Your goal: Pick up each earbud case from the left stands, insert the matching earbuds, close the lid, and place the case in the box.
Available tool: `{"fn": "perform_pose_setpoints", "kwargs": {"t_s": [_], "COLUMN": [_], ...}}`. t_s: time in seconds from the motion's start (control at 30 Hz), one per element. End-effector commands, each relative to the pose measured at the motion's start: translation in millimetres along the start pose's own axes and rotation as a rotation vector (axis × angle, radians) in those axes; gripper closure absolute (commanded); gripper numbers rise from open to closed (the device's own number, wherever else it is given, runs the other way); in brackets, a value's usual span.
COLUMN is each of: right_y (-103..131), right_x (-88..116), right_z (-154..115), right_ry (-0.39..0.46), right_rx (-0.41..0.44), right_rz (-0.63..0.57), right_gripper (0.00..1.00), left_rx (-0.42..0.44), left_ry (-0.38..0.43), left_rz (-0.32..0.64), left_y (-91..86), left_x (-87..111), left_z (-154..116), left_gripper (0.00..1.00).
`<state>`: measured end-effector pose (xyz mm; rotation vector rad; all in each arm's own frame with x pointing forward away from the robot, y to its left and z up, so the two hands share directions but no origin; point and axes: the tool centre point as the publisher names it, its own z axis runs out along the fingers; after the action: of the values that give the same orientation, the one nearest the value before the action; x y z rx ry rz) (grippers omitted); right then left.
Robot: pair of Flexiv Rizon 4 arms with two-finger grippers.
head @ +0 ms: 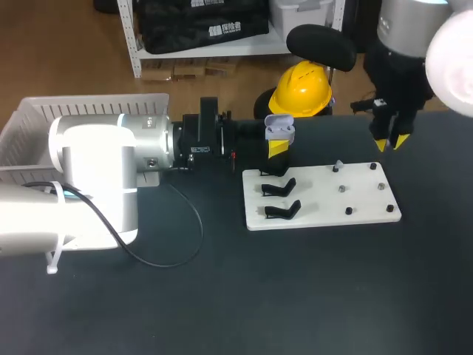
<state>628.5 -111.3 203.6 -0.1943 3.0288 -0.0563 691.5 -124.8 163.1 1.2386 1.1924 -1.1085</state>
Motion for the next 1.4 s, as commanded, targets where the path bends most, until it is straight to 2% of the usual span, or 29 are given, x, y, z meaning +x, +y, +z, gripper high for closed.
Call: {"fn": "perform_pose_setpoints", "kwargs": {"t_s": [0.03, 0.1, 0.13, 0.2, 0.5, 0.53, 0.57, 0.6, 1.07, 1.23, 1.4], "right_y": [15.1, 18.6, 20.4, 24.9, 41.9, 41.7, 43.3, 44.5, 44.5, 65.2, 87.0], "right_x": [-4.8, -5.3, -4.2, -5.0, -11.3, -11.4, -12.8, -13.1, -13.1, -26.3, -41.8], "right_z": [-11.6, -10.5, -9.7, -9.2, -12.0, -12.2, -14.1, -14.5, -14.5, -24.7, -36.5], "right_ry": [0.002, 0.010, 0.038, 0.040, -0.004, -0.006, -0.013, 0.005, 0.005, 0.032, 0.021], "right_rx": [0.057, 0.026, 0.046, 0.038, 0.030, 0.035, 0.075, 0.096, 0.096, 0.008, -0.010], "right_rz": [0.686, 0.717, 0.769, 0.809, 0.724, 0.719, 0.688, 0.694, 0.694, 0.702, 0.688], "right_gripper": [1.00, 1.00, 1.00, 1.00, 1.00, 1.00, 1.00, 1.00, 1.00, 1.00, 1.00], "left_rx": [-0.011, -0.011, -0.011, -0.011, -0.011, -0.011, -0.011, -0.011, -0.011, -0.011, -0.011], "left_ry": [-0.006, -0.006, -0.006, -0.006, -0.006, -0.006, -0.006, -0.006, -0.006, -0.006, -0.006], "left_rz": [0.006, 0.006, 0.006, 0.006, 0.006, 0.006, 0.006, 0.006, 0.006, 0.006, 0.006], "left_y": [-2.6, -2.6, -2.6, -2.6, -2.6, -2.6, -2.6, -2.6, -2.6, -2.6, -2.6], "left_x": [1.3, 1.3, 1.3, 1.3, 1.3, 1.3, 1.3, 1.3, 1.3, 1.3, 1.3], "left_z": [0.5, 0.5, 0.5, 0.5, 0.5, 0.5, 0.5, 0.5, 0.5, 0.5, 0.5], "left_gripper": [1.00, 1.00, 1.00, 1.00, 1.00, 1.00, 1.00, 1.00, 1.00, 1.00, 1.00]}}
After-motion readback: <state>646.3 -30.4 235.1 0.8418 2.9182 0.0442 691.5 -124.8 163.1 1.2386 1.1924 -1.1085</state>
